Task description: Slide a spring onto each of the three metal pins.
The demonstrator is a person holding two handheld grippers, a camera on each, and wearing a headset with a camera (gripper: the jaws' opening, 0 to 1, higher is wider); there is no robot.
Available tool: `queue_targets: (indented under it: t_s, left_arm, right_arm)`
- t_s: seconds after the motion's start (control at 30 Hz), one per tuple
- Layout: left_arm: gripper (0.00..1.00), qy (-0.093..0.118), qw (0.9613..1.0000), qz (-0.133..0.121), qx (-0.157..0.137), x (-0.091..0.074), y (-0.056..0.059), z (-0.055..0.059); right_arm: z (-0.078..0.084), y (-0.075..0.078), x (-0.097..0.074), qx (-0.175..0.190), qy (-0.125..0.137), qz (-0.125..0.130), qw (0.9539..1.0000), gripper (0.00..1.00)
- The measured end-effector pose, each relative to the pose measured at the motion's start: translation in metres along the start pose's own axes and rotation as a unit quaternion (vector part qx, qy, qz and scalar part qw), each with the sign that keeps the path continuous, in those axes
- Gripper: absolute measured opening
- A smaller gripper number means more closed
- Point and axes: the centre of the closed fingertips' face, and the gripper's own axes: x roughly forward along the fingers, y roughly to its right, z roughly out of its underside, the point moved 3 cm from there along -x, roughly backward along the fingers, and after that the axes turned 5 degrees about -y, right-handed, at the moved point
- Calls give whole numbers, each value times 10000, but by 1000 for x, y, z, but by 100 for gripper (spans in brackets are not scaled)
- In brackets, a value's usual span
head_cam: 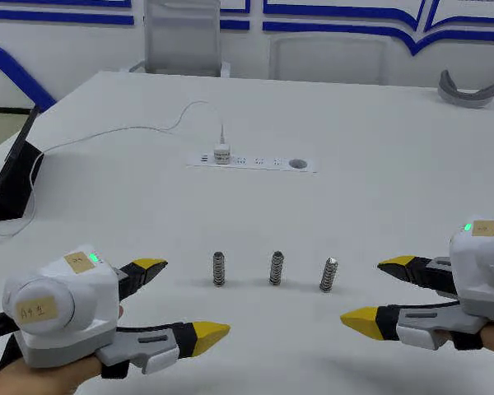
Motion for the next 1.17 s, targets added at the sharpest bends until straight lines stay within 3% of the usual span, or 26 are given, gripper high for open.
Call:
queue_targets:
  t_s: [1.17]
  left_arm:
    - [79,-77,9999,31,-58,2,3,4]
  right_arm:
    - [6,2,0,-13,37,82,10000,64]
